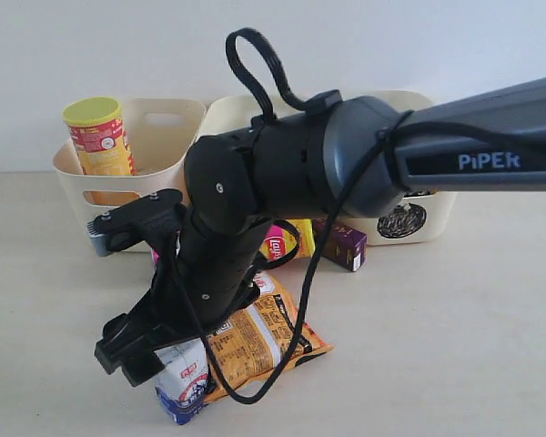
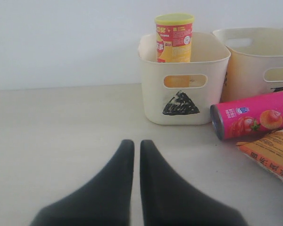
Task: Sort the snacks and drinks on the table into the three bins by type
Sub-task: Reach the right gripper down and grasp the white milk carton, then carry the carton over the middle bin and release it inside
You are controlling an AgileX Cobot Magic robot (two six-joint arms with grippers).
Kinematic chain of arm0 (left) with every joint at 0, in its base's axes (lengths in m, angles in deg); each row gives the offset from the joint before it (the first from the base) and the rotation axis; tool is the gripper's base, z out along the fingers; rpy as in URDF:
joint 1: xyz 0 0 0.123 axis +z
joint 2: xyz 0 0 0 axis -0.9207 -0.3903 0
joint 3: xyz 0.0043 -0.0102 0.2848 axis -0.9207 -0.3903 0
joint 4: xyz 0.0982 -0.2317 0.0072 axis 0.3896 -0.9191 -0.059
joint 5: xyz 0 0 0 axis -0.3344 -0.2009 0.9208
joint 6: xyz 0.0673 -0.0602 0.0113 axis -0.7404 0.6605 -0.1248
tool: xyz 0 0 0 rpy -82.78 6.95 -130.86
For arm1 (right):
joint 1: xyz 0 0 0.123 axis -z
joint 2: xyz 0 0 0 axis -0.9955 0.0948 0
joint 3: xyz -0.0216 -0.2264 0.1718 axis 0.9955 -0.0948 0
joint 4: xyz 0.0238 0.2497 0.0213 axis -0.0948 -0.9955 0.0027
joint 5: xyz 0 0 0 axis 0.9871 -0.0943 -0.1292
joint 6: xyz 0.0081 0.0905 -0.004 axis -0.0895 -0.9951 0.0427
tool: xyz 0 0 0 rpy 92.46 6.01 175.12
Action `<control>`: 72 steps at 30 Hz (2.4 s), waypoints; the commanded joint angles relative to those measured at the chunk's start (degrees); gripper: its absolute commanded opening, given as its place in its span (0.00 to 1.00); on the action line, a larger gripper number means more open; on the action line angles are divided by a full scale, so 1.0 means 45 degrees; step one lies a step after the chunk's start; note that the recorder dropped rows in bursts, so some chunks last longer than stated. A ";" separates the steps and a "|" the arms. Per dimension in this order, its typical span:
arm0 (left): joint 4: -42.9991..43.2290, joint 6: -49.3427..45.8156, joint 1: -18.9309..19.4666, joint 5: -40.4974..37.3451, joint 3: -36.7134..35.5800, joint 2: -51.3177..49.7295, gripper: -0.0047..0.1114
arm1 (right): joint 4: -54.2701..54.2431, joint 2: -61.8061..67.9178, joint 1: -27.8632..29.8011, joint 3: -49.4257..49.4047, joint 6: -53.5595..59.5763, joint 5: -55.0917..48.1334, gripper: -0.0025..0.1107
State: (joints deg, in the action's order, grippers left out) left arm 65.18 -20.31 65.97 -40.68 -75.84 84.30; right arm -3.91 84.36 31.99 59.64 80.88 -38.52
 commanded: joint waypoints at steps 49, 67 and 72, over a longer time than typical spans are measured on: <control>-0.0040 -0.0043 -0.0038 0.0043 -0.0052 0.0033 0.07 | 0.2916 0.0774 0.4951 0.3125 -0.2365 0.6528 0.02; -0.0040 -0.0043 -0.0038 0.0043 -0.0052 0.0033 0.07 | 0.2971 0.1806 0.4975 0.4323 -0.2784 0.5315 0.63; -0.0040 -0.0043 -0.0038 0.0043 -0.0052 0.0033 0.07 | 0.3083 0.1672 0.5081 0.6155 -0.2750 0.3122 0.63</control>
State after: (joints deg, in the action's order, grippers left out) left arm 65.18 -20.31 65.97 -40.68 -75.84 84.30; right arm 9.19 93.12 54.08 83.56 68.39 -19.03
